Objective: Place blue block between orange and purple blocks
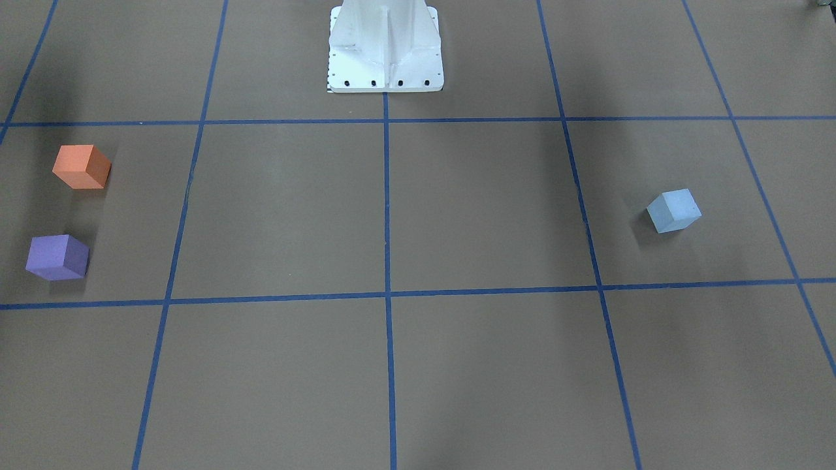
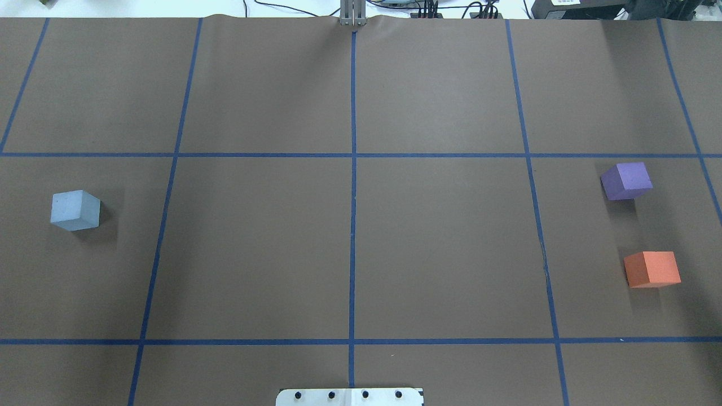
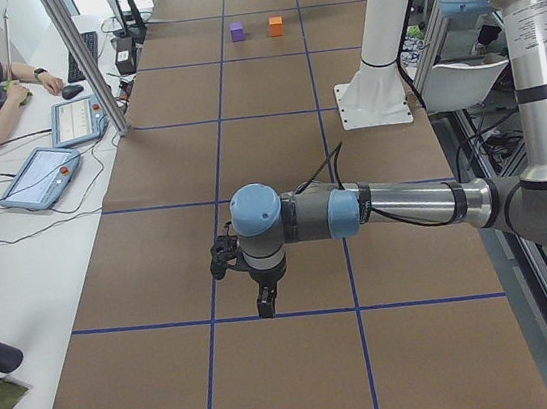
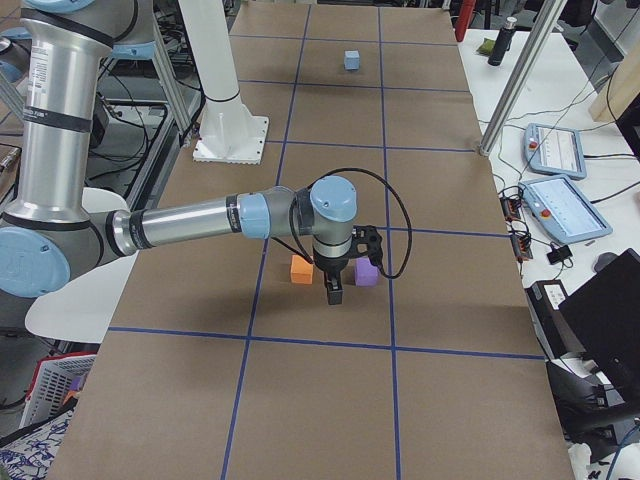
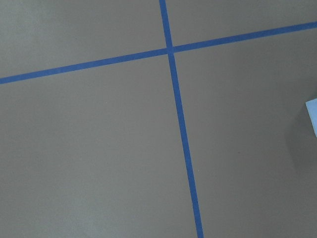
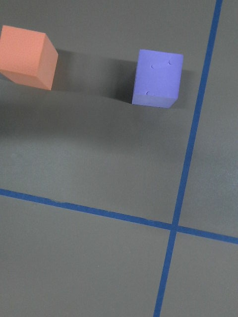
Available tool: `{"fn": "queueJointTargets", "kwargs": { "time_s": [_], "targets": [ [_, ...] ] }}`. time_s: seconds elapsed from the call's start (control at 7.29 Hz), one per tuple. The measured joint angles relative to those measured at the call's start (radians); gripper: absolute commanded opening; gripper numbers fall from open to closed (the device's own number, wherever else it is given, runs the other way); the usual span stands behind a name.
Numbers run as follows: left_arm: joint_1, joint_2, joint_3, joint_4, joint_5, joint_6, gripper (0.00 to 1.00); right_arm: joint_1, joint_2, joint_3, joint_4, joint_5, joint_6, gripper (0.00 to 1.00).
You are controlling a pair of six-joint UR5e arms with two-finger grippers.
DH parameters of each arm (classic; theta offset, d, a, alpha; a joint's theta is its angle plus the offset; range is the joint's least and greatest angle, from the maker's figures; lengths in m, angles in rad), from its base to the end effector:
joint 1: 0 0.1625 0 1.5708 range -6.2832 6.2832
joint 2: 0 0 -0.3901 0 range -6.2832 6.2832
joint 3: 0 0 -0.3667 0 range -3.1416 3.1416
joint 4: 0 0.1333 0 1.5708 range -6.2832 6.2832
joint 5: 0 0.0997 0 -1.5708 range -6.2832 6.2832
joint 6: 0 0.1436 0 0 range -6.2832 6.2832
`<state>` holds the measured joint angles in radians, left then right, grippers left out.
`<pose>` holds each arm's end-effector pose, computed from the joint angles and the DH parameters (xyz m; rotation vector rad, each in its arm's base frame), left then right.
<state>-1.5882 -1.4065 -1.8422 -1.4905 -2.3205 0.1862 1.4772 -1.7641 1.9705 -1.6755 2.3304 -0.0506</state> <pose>-0.0425 -0.4026 0.6105 0.1017 0.7441 0.1709 -0.0025 -0.3952 0.5636 0.0805 -0.7618 -0.1757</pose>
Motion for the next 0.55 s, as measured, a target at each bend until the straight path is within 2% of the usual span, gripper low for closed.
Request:
{"fn": "queueJointTargets", "kwargs": {
  "time_s": [0.27, 0.55],
  "targets": [
    [0.003, -0.015, 0.013, -0.082, 0.002, 0.018, 1.0, 0.0, 0.0, 0.004, 0.0, 0.001, 0.002, 1.0],
    [0.024, -0.081, 0.05, -0.103, -0.024, -0.069, 1.0, 0.0, 0.0, 0.005, 0.0, 0.001, 0.003, 1.0]
  ]
}}
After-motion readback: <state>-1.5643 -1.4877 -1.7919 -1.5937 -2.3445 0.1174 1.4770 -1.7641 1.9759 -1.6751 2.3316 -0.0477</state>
